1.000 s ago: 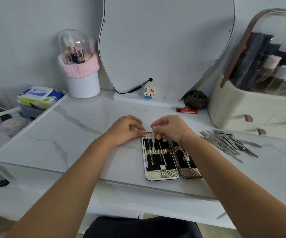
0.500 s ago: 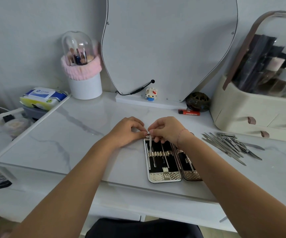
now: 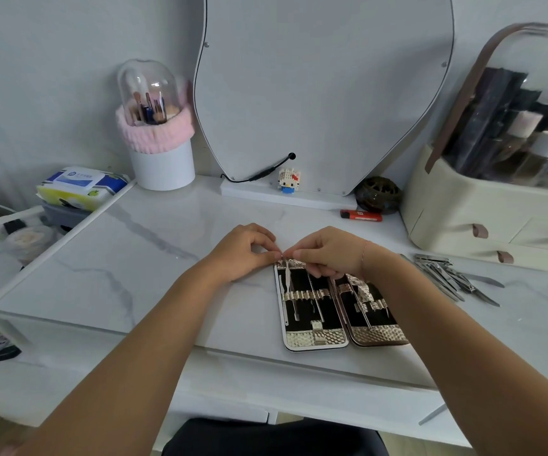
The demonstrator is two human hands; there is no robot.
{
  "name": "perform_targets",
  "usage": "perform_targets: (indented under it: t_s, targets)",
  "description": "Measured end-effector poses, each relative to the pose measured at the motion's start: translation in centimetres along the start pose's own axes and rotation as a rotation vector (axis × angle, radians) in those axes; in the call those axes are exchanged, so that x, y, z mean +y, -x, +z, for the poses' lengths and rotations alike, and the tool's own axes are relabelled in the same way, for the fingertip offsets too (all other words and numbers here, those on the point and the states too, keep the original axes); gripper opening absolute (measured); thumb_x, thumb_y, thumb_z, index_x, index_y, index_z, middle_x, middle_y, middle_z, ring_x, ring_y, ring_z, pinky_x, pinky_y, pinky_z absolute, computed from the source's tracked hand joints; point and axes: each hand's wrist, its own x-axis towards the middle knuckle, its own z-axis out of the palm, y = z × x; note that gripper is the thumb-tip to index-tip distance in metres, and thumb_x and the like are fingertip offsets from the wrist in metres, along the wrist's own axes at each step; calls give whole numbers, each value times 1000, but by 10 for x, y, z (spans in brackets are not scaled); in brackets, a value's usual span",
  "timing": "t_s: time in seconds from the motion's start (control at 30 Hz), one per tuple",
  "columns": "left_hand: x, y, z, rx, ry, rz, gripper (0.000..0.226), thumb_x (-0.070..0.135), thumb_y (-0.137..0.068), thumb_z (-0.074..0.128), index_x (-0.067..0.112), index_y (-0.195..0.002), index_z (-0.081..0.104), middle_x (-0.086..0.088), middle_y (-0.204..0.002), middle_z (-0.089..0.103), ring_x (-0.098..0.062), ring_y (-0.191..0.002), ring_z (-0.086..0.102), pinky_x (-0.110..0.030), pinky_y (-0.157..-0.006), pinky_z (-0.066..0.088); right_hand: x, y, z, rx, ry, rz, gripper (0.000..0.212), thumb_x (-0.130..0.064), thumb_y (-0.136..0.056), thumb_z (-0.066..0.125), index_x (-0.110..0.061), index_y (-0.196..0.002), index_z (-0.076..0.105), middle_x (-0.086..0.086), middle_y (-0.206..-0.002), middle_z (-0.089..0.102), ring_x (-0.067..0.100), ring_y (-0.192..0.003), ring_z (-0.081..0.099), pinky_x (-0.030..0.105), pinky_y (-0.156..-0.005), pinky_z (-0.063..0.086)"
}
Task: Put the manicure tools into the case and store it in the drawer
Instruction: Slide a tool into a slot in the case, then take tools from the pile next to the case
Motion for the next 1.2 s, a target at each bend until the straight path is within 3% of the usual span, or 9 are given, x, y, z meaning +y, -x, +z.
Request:
perform_targets:
  t_s: [0.13,0.33,0.7,0.77,0.83,0.9,0.97,1.03,1.2]
  targets:
    - [0,0,0,2,7,0,6,30,-79,72,25,-83,72,10,-107,58,-9,-104,48,-23,-87,32,-6,3,-1,-126,76,-7,25,-26,-94,52,-19,-111,68,-2,-53,50,8,-39,32,16,-39,31]
    - [-2,-1,1,4,10,-5,8,30,-78,72,24,-82,73,14,-103,57,-10,-105,50,-25,-89,35,-5,6,-2,-183,109,-22,27,-22,-95,49,-21,-118,65,-5,-53,51,7,-40,34,18,-43,33]
    - [0,0,1,-2,25,0,3,29,-77,73,29,-76,70,13,-102,59,-9,-103,51,-22,-86,34,-1,17,-1,-152,133,-72,28,-22,-94,51,-23,-119,64,-2,-58,50,6,-45,38,12,-48,35]
    - [0,0,0,-7,16,0,2,30,-78,73,28,-79,71,13,-103,59,-9,-102,51,-22,-85,34,1,25,-7,-72,49,-101,27,-20,-93,53,-21,-118,62,-2,-59,52,6,-46,40,15,-49,37]
    - [-1,0,0,-11,16,7,2,29,-78,72,29,-80,72,12,-104,59,-10,-102,52,-22,-85,34,9,38,-24,147,-52,-121,24,-15,-90,57,-19,-113,64,-6,-56,52,3,-44,40,16,-48,37]
    - [-2,-1,1,-10,21,16,3,27,-78,73,30,-80,72,11,-104,60,-11,-102,53,-22,-85,35,25,56,-47,426,-80,-105,13,-13,-86,63,-16,-97,70,-8,-55,54,0,-44,42,15,-49,36]
    - [-3,-1,2,-5,34,20,7,27,-78,73,33,-76,71,13,-102,60,-10,-100,54,-21,-85,36,46,76,-68,580,22,-10,3,-16,-82,68,-17,-82,70,-4,-62,61,5,-54,51,18,-57,43]
    - [-3,-1,2,-1,51,19,7,27,-77,74,33,-75,71,14,-102,60,-6,-98,55,-16,-84,36,63,92,-78,598,157,109,3,-18,-79,72,-16,-78,70,-2,-69,66,10,-64,58,21,-65,46]
    - [-2,-1,2,11,70,26,5,23,-77,74,27,-77,72,12,-101,61,0,-96,54,-14,-85,36,89,101,-71,571,339,233,8,-20,-72,77,-13,-75,74,4,-73,70,16,-70,60,24,-67,46]
